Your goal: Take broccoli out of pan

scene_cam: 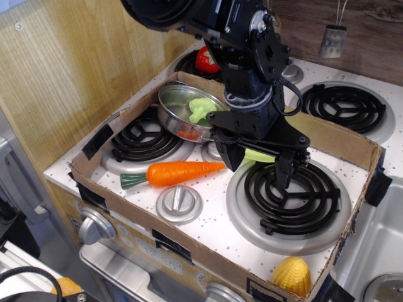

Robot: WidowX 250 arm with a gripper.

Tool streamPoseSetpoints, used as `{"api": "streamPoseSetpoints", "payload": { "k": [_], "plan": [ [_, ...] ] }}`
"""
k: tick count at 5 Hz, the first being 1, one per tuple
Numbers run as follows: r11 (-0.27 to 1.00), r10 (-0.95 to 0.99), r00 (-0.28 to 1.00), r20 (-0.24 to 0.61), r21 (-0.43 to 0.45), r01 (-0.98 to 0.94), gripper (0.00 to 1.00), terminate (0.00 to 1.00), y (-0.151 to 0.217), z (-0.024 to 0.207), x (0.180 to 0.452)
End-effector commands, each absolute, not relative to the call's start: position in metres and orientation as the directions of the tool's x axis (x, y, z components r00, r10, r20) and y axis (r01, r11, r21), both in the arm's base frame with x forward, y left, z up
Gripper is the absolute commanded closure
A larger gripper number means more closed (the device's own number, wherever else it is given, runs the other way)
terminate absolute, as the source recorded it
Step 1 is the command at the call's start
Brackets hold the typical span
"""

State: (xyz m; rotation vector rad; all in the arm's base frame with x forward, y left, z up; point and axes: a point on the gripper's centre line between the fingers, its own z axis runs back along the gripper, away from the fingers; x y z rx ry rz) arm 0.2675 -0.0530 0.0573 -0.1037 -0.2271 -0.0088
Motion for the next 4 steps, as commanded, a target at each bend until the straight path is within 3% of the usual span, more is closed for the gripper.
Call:
{"api": "streamPoseSetpoints", "payload": {
  "k": [1, 4],
  "plan": [
    [0.995, 0.003, 0.974, 0.225, -0.102, 0.020, 0.00, 0.00, -0.053, 0.057, 0.267],
    [0.997, -0.055, 0.968, 0.244, 0.059, 0.042, 0.00, 0.00, 0.008, 0.112, 0.281]
  ]
}}
